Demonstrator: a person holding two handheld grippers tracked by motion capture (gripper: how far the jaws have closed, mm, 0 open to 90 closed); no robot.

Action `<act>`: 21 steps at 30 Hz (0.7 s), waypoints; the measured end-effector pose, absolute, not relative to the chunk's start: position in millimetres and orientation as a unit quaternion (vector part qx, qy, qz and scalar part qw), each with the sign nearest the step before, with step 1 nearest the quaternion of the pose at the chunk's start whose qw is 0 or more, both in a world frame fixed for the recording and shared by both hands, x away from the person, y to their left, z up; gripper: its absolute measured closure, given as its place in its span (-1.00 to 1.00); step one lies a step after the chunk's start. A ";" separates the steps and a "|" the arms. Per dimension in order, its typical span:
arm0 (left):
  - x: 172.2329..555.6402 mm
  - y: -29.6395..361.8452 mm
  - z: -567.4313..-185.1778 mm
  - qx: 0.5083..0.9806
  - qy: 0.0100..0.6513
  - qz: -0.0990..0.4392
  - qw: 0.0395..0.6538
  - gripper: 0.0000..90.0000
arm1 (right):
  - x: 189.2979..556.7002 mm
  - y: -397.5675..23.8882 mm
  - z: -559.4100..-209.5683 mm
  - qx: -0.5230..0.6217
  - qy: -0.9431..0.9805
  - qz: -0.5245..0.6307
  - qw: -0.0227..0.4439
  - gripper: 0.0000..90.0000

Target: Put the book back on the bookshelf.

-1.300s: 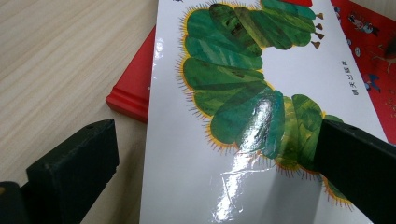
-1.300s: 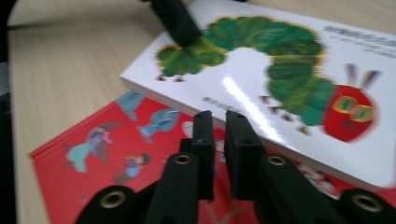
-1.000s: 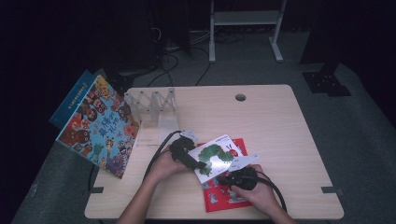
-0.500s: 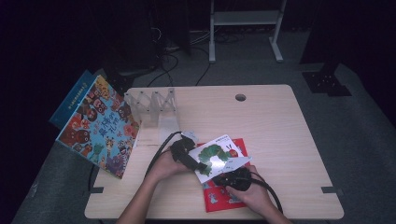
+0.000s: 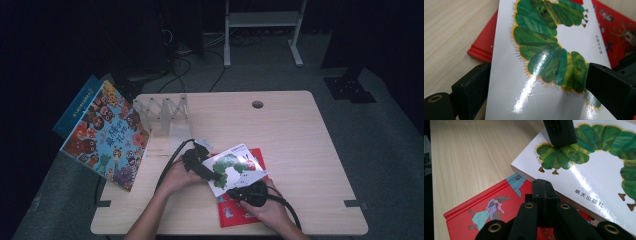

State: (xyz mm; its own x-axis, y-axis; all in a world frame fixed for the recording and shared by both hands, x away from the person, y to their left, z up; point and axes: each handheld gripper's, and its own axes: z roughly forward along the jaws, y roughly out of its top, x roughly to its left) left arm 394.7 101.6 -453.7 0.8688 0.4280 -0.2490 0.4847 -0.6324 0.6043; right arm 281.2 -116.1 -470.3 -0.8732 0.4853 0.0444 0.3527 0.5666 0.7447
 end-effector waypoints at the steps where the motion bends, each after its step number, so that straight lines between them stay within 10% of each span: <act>1: 394.5 102.5 -451.4 0.900 0.251 -0.040 0.355 -0.85 | 281.1 -116.1 -470.3 0.238 0.881 0.401 0.083 1.00; 21: 370.6 109.1 -400.6 0.879 0.204 -0.015 0.431 -0.41 | 282.8 -116.7 -470.5 0.235 0.881 0.404 0.074 0.99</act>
State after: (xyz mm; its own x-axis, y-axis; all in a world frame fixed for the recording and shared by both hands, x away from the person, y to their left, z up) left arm 370.6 109.1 -400.6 0.9162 0.3461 -0.2021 0.3717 -0.5454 0.7512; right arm 282.8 -116.7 -470.5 -0.8789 0.4733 0.0595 0.3541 0.5637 0.7462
